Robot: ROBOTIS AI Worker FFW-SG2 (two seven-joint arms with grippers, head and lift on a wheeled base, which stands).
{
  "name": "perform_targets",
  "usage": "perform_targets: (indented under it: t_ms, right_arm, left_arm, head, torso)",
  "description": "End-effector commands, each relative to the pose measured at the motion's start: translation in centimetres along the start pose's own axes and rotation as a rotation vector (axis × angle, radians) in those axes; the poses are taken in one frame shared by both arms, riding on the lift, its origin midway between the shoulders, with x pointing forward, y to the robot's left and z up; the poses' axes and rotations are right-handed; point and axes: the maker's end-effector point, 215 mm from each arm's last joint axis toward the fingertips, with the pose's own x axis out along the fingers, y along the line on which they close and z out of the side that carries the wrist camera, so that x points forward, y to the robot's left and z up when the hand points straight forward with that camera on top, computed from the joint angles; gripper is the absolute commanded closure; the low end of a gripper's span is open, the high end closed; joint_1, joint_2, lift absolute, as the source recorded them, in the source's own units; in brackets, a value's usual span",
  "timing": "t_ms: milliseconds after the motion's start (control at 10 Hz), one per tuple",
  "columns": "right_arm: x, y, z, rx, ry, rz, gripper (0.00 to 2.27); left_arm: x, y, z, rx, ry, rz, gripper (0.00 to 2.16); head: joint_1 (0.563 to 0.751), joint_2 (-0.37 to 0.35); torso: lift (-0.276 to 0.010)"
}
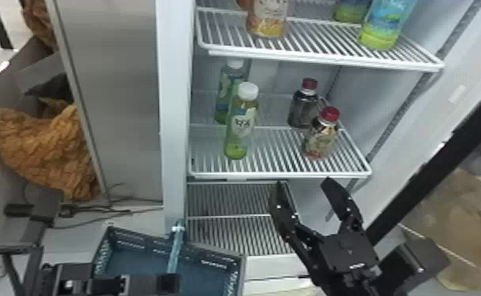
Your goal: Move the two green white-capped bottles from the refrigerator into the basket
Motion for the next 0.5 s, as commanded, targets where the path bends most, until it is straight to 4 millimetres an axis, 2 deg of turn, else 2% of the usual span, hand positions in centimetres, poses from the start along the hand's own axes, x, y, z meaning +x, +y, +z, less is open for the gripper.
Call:
perform_targets:
  t_ms: [0, 400]
  right_arm:
    - [0.01, 0.06, -0.02, 0.001, 0.0, 0.001, 0.24]
    - [0.18, 0.2, 0.13, 0.004, -0.009, 0.006, 0.24]
  left_arm:
    - [-0.04, -0.06, -0.02, -0.002, -0.002, -0.003, 1.17]
    - [0.01, -0.16, -0.01, -0.002, -0.002, -0.007, 1.17]
  head:
    - [0.695, -0.22]
    - [0.695, -0.218]
  torso:
    - [-0.263]
    - [-0.263]
